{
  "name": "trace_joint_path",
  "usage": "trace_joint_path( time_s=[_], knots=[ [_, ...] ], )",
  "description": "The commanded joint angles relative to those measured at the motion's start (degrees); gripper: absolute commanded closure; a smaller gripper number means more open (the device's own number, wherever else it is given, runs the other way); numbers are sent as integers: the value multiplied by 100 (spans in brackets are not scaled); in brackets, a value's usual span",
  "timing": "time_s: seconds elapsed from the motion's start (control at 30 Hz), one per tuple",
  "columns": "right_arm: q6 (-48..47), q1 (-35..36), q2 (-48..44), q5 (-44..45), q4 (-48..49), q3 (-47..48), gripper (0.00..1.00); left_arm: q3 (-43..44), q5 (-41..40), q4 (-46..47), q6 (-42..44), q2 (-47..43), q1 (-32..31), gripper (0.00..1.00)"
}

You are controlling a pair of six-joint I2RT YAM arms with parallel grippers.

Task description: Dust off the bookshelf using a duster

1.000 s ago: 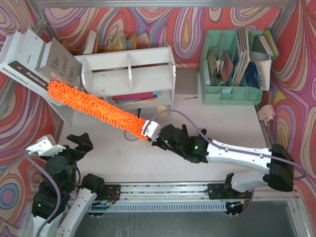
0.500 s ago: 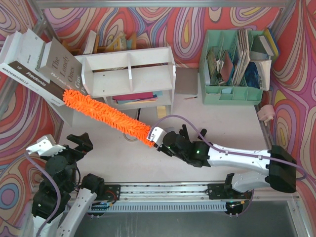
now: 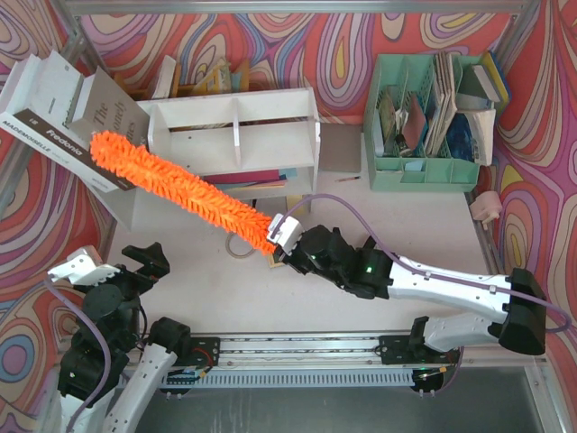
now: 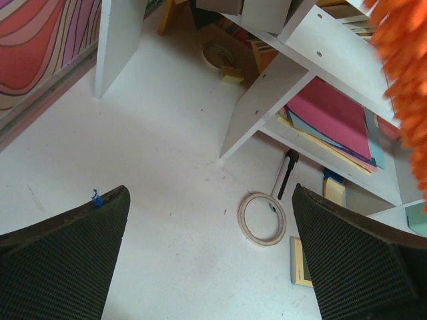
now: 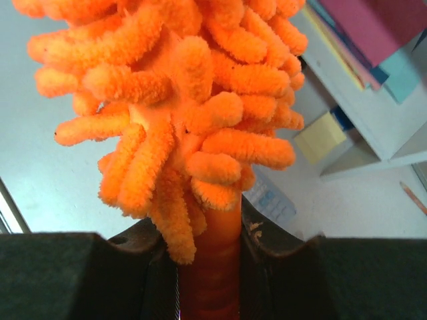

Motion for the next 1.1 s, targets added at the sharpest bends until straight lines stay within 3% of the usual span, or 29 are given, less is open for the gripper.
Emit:
trace_joint_path(
  time_s=[0.0, 0.57, 1.07],
  knots=[
    [355, -30, -135, -23, 738, 300, 100, 19, 13, 32, 19, -10, 22, 1],
    [901, -38, 681, 350, 886, 473, 100, 10, 40, 56, 28, 7, 22, 1],
    [770, -341, 1846, 556, 807, 1744, 100, 10, 66, 59, 37, 13, 22, 1]
  ],
)
